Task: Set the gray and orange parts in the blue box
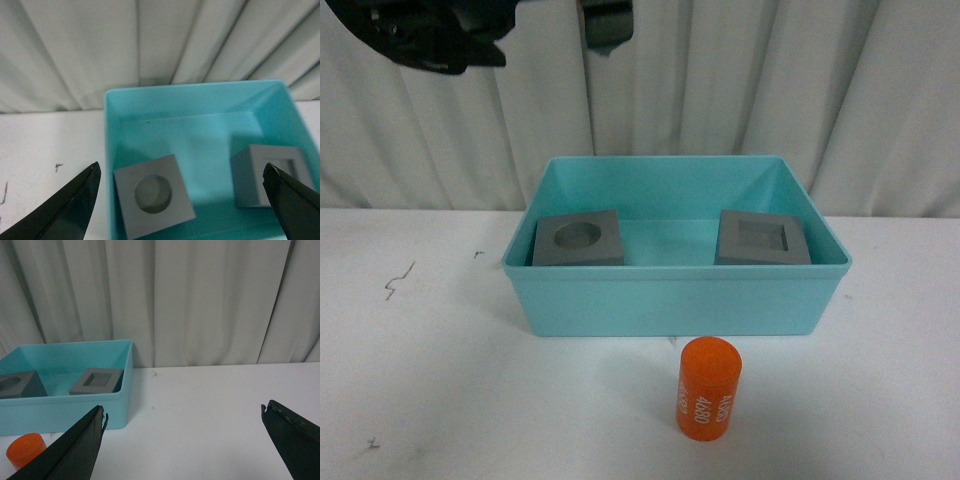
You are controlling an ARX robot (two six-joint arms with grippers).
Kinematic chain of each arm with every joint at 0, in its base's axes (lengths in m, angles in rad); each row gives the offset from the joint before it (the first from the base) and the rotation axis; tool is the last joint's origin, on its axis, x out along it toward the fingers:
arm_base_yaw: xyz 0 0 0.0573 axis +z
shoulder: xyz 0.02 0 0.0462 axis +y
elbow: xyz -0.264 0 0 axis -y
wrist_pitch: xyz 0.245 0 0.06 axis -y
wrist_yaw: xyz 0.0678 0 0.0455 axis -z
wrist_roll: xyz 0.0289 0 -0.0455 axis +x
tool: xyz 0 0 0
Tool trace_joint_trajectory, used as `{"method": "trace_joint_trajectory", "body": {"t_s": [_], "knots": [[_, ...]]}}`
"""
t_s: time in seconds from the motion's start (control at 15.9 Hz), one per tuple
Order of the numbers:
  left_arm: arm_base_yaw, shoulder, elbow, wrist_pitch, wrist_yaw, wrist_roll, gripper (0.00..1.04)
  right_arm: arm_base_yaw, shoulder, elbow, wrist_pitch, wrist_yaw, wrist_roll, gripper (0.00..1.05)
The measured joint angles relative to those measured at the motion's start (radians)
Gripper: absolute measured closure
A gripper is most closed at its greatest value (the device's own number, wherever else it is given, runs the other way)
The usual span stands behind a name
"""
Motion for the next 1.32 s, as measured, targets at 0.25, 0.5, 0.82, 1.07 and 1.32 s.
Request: {"method": "trace_joint_trajectory", "body": {"t_s": [0.25,0.5,0.82,1.07,1.32], "knots": [[-0.051,-0.172,-0.277,0.447,-0.154,0.105,0.23,0.0,0.0,0.0,0.0,0.0,0.0,0.06],[0.095,-0.481,-0.753,0.842,-0.151,0.18,0.7,0.0,0.0,0.0,0.0,0.0,0.0,0.06],[0.198,-0.67,-1.018,0.876,-0.036,0.187,1.03,0.0,0.0,0.0,0.0,0.0,0.0,0.06],[0.243,-0.784,-1.126,0.845,0.023,0.187,1.03,0.0,0.0,0.0,0.0,0.0,0.0,0.06],[0.265,-0.85,-1.158,0.826,0.038,0.187,1.03,0.0,0.0,0.0,0.0,0.0,0.0,0.06]]}}
